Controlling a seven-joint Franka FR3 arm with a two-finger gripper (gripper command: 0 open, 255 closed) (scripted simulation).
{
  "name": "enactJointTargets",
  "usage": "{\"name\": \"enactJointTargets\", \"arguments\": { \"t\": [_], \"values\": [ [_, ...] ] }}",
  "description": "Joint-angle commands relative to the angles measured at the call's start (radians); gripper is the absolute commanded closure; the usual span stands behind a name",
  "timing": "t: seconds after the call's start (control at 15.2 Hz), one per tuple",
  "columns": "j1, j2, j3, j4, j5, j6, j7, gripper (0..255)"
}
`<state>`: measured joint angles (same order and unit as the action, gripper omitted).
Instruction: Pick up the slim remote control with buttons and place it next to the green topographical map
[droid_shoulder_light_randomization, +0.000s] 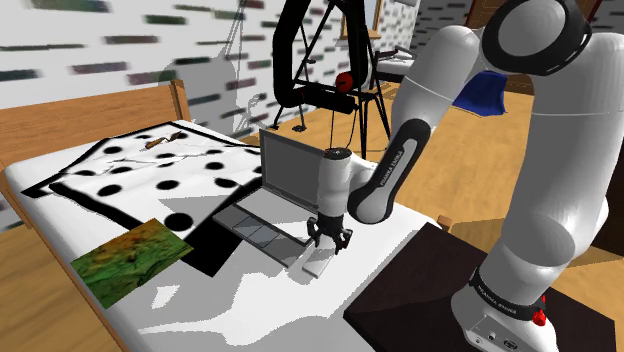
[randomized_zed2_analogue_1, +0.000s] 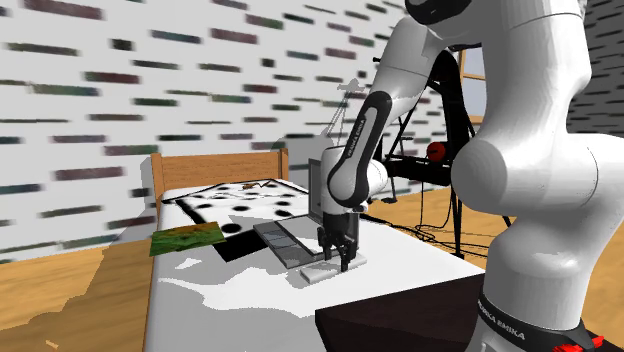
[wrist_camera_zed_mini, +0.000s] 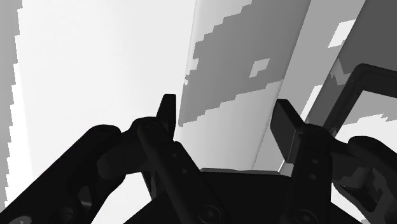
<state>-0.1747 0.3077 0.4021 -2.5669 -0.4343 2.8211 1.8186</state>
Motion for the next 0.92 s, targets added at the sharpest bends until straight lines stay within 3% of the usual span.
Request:
{"name": "enactJointTargets", "arguments": {
  "t": [0.0,0.26,0.86],
  "values": [
    [0.001,0.011,-0.003,-0.001,-0.001,-0.002,0.0,255],
    [-0.004,0.007,-0.001,-0.005,0.002,-0.002,-0.005,255],
    [-0.103,-0.147,0.14,-0.037,0.207,-0.107,-0.157,255]
  ]
}}
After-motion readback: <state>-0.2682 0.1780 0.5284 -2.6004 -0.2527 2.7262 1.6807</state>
